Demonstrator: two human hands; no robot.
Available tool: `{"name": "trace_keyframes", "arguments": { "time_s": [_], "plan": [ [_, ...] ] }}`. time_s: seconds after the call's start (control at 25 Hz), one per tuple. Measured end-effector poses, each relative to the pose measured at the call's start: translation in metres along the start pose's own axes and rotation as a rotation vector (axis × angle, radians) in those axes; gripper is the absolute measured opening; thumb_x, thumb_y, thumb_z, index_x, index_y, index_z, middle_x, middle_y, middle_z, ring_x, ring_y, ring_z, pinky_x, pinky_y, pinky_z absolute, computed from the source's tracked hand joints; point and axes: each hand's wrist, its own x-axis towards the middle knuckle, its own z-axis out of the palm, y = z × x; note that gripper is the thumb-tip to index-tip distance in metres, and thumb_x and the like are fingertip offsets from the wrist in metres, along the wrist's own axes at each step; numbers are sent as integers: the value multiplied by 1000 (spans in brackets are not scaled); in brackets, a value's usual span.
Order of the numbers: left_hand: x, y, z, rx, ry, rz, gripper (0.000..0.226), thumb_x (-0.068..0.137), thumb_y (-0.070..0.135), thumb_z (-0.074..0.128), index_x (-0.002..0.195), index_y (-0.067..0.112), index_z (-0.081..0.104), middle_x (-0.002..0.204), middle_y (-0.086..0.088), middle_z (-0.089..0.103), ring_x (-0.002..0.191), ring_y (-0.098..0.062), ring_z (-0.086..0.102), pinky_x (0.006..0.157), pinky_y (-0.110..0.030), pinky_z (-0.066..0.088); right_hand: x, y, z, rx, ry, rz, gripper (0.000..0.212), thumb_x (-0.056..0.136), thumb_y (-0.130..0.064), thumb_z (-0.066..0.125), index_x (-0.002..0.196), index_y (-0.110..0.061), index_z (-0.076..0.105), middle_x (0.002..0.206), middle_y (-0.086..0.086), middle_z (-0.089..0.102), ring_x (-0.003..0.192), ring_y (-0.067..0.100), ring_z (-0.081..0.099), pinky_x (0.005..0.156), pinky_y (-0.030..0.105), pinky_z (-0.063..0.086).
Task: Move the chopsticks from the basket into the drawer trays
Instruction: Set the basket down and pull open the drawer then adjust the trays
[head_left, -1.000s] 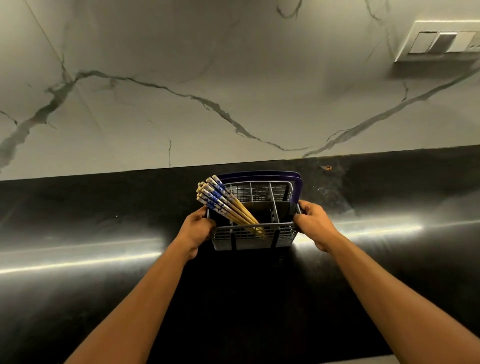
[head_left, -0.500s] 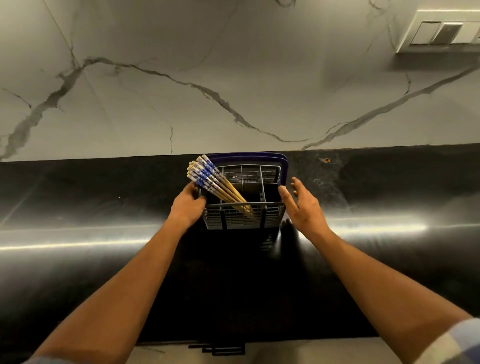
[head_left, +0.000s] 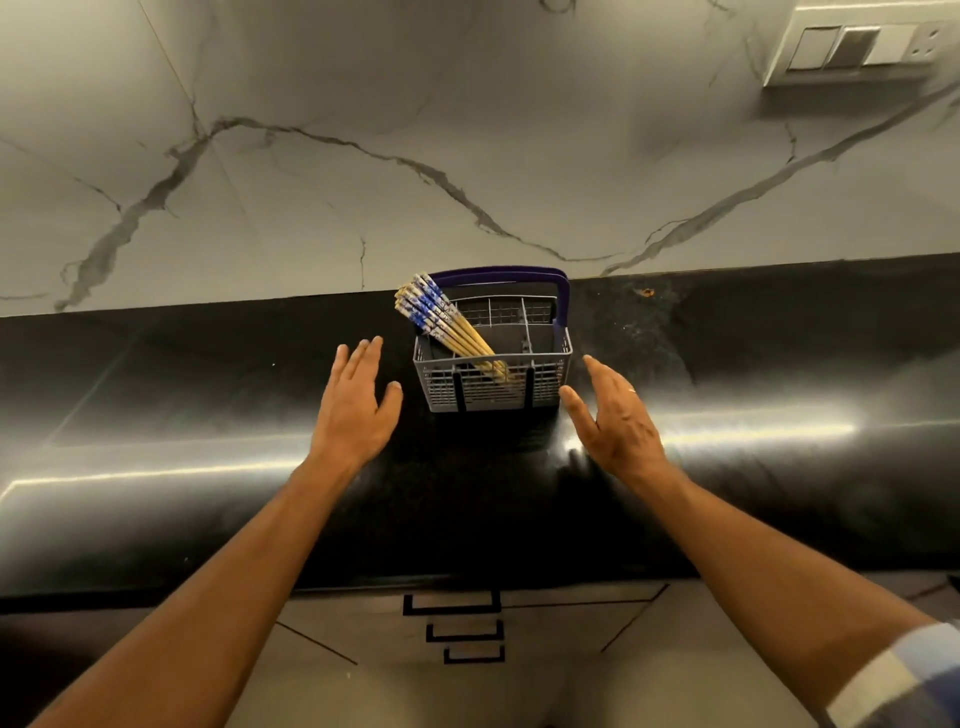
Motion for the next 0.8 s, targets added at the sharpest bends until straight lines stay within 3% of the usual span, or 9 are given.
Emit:
{"name": "trace_keyframes", "arguments": {
  "time_s": [0.08, 0.16, 0.24, 0.32, 0.44, 0.56, 0.6, 0.72, 0.8],
  "plan": [
    [-21, 3, -2, -32, -34, 59, 47, 97, 18, 55, 143, 15, 49, 151, -10, 48, 146, -26, 34, 117, -38, 29, -20, -5, -2, -16, 11, 11, 68, 98, -57, 40, 151, -15, 31, 153, 11, 42, 142, 26, 36, 115, 43, 34],
    [-51, 5, -3, -119, -99, 99, 27, 92, 14, 60, 116, 19, 71, 114, -7, 73, 107, -19, 67, 95, -31, 50, -45, -11, -2, -23, 26, 37, 64, 98, -54, 44, 150, -16, 34, 151, 10, 44, 140, 25, 38, 113, 40, 34],
    [-88, -2, -2, -192, -203, 141, 15, 90, 16, 64, 95, 26, 75, 79, 7, 73, 68, -3, 65, 66, -20, 52, -75, -19, 0, -43, 70, 7, 56, 99, -48, 47, 144, -15, 43, 144, 10, 52, 133, 24, 46, 109, 37, 38],
    [-125, -14, 10, -237, -327, 180, 13, 89, 20, 64, 86, 30, 72, 67, 13, 67, 60, 1, 62, 57, -12, 48, -108, -24, 4, -32, 134, -14, 41, 100, -42, 48, 129, -14, 54, 123, 8, 62, 113, 20, 55, 96, 35, 48],
    [-185, -40, 49, -199, -527, 138, 11, 88, 26, 63, 95, 29, 71, 79, 13, 69, 68, 2, 64, 68, -25, 58, -167, -26, 17, -33, 202, -13, 20, 95, -33, 51, 95, -14, 55, 88, 1, 53, 81, 15, 47, 69, 33, 47],
    [-209, -60, 89, 99, -735, 41, 43, 93, 31, 59, 135, 23, 55, 128, -1, 64, 114, -13, 61, 101, -33, 51, -213, -17, 26, -75, 164, 48, 11, 93, -12, 57, 84, -10, 52, 80, 3, 48, 73, 19, 44, 65, 43, 45],
    [-207, -64, 99, 182, -748, 11, 51, 93, 32, 58, 143, 22, 47, 134, -4, 59, 118, -19, 59, 102, -35, 50, -222, -13, 30, -100, 140, 66, 10, 93, -7, 57, 84, -9, 54, 79, 5, 50, 73, 21, 45, 66, 46, 46],
    [-195, -71, 126, 258, -752, -111, 68, 92, 27, 60, 152, 25, 29, 128, -9, 56, 104, -24, 60, 90, -36, 55, -229, -1, 39, -159, 53, 48, 6, 92, -5, 56, 88, -8, 58, 81, 7, 55, 73, 22, 49, 67, 45, 48],
    [-196, -74, 145, 340, -791, -144, 71, 91, 25, 62, 152, 23, 28, 137, -11, 51, 115, -28, 56, 98, -37, 52, -230, 7, 48, -180, 1, 36, 5, 93, -8, 56, 94, -10, 60, 84, 5, 58, 76, 21, 50, 69, 42, 50]
  ]
}}
